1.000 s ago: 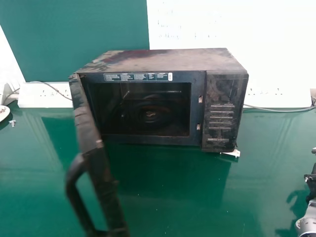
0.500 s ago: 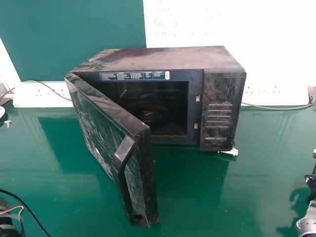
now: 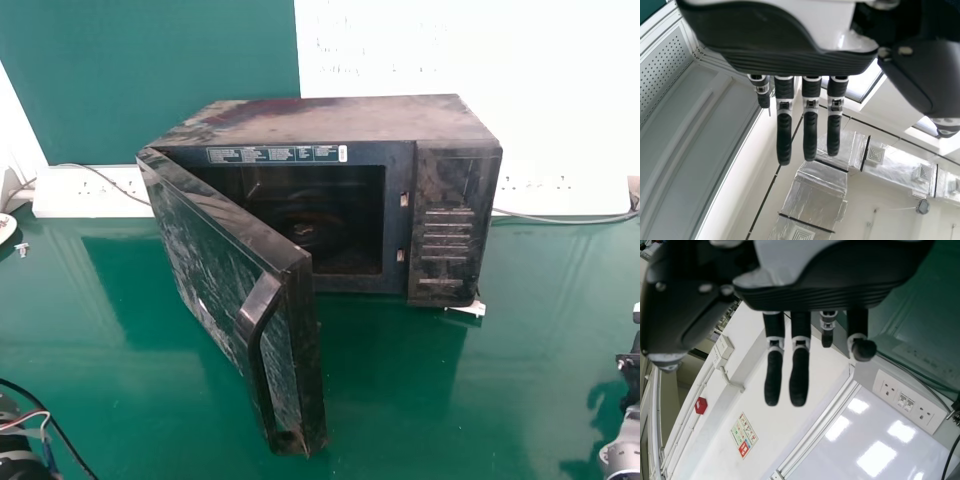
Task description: Open the door of oven
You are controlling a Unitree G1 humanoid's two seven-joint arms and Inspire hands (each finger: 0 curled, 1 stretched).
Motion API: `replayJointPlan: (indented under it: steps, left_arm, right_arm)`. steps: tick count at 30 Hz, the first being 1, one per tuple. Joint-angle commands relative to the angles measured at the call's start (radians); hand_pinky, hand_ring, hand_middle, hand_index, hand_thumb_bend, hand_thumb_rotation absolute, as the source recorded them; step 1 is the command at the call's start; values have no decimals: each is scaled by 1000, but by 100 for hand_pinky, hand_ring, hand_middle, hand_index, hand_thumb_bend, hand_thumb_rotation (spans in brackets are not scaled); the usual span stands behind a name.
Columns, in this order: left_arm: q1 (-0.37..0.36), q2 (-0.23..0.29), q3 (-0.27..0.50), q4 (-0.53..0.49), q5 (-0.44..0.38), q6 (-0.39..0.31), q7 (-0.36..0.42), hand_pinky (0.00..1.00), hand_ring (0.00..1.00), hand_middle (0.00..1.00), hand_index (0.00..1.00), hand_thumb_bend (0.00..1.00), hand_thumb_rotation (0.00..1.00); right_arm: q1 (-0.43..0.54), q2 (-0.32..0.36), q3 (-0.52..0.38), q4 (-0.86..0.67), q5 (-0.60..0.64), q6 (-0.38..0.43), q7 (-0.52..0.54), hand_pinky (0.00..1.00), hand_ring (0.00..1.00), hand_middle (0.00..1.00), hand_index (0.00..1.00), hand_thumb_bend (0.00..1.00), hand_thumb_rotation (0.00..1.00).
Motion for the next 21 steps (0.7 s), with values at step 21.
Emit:
replayJointPlan:
  steps: [21]
  left_arm:
    - [7,-37,-3,-73,58,-10,-9,4,11,21,35,95,74]
  right_arm:
    - [-4,3,4,-1,-5,-6,-10,40,51,64,67,100,90]
